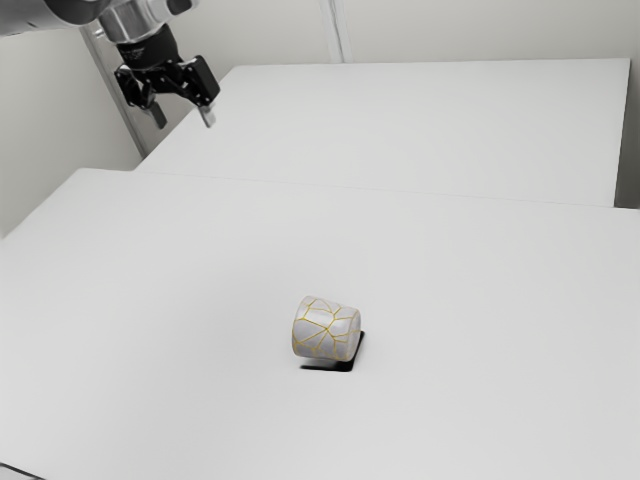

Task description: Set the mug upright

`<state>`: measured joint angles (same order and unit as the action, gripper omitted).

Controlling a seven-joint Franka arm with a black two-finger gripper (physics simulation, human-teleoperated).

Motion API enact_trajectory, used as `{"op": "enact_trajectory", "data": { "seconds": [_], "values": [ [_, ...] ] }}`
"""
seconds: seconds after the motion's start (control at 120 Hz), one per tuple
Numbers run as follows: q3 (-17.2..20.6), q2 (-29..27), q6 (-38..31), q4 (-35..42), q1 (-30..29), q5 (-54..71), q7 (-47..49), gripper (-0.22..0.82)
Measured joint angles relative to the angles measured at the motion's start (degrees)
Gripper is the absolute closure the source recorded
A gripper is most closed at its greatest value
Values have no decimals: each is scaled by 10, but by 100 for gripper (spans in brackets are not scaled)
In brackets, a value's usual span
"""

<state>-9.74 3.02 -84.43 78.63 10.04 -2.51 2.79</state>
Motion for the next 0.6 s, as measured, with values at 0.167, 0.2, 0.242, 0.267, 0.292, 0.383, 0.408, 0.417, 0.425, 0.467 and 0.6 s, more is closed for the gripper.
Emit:
{"op": "enact_trajectory", "data": {
  "seconds": [0.167, 0.2, 0.242, 0.267, 0.292, 0.383, 0.408, 0.417, 0.425, 0.467, 0.6],
  "values": [
    [-1, -18, 11, 17, 3, -18, -12, 0],
    [-5, -21, 11, 30, 6, -30, -14, 0],
    [-26, -24, 2, 66, 22, -62, -19, 0],
    [-37, -25, -7, 92, 30, -84, -24, 0],
    [-44, -25, -18, 117, 35, -107, -30, 0],
    [-56, -25, -55, 187, 33, -202, -54, 0],
    [-57, -26, -64, 207, 32, -228, -62, 0],
    [-59, -27, -67, 215, 32, -237, -65, 0],
    [-60, -27, -70, 221, 32, -245, -67, 0],
    [-65, -29, -83, 250, 32, -280, -81, 0],
    [-71, -27, -142, 354, 21, -388, -135, 0]
  ]
}}
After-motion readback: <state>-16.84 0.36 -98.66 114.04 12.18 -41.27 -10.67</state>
